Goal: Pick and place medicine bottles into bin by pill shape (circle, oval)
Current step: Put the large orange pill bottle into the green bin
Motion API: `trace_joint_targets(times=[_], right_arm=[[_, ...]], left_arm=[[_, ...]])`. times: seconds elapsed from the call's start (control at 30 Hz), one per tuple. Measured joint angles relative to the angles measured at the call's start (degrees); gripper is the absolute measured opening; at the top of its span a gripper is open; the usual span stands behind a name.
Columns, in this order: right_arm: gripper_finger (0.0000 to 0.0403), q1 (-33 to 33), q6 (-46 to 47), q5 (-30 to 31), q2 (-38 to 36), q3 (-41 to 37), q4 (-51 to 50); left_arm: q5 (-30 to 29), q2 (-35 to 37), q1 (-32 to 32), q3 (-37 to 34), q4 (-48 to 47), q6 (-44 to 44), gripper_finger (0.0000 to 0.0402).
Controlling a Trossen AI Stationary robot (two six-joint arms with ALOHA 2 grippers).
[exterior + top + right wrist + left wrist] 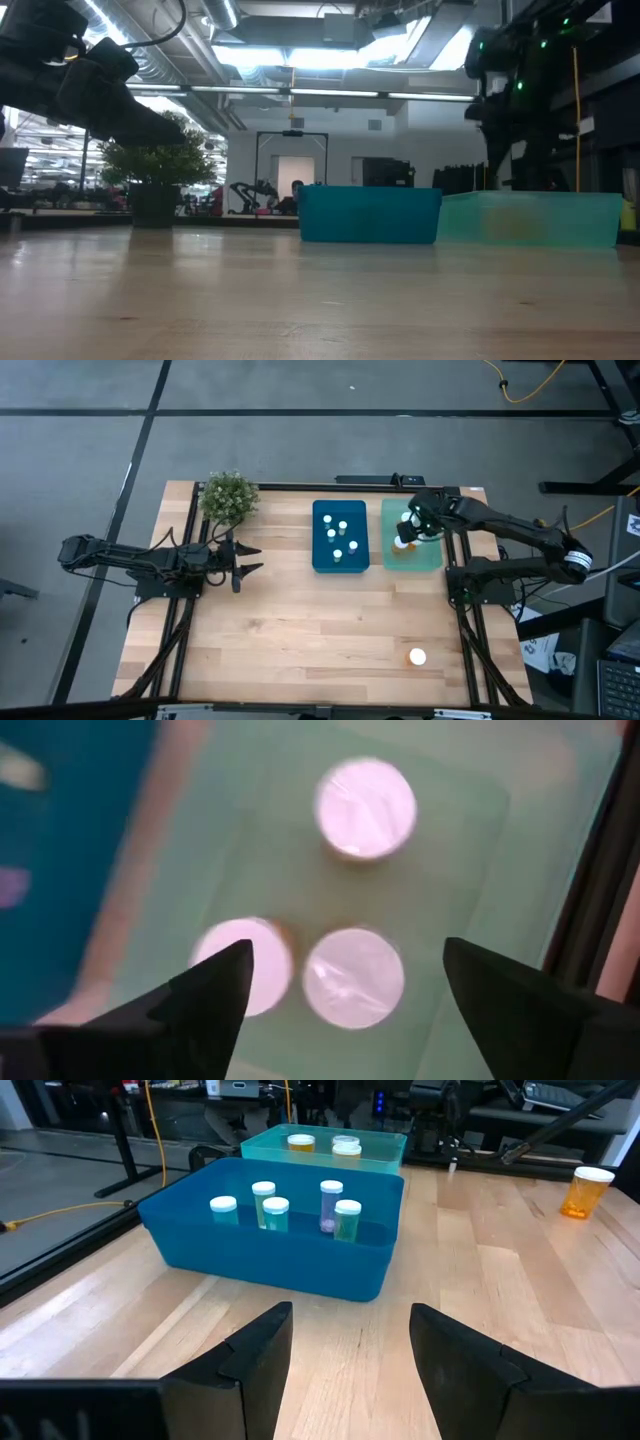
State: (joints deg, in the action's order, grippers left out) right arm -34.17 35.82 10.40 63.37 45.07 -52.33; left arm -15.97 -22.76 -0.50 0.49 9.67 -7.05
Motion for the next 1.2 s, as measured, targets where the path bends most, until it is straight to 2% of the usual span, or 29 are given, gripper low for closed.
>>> trace_joint_targets(times=[0.2, 0.5, 0.73, 0.93, 1.2], right_arm=[[0.0328, 10.04, 3.36, 4.72, -6.32, 1.61, -0.49], [0.0328, 29.29, 14.40, 5.70, -12.99, 1.65, -4.86], [0.0328, 42.15, 23.26, 10.53, -10.27, 1.67, -11.59], [0.0328, 52.56, 25.13, 10.31, -5.33, 1.67, -13.90], [0.0328, 67.26, 23.87, 5.70, -3.14, 1.67, -16.41]], left_arm=[[0.01, 0.00, 0.00, 0.00, 0.00, 0.00, 0.0195], [0.01, 0.00, 0.00, -0.01, -0.01, 0.00, 0.0195], [0.02, 0.00, -0.01, 0.00, -0.02, 0.00, 0.0195], [0.00, 0.01, 0.00, -0.02, 0.00, 0.00, 0.0195], [0.01, 0.02, -0.01, -0.01, 0.00, 0.00, 0.0195]])
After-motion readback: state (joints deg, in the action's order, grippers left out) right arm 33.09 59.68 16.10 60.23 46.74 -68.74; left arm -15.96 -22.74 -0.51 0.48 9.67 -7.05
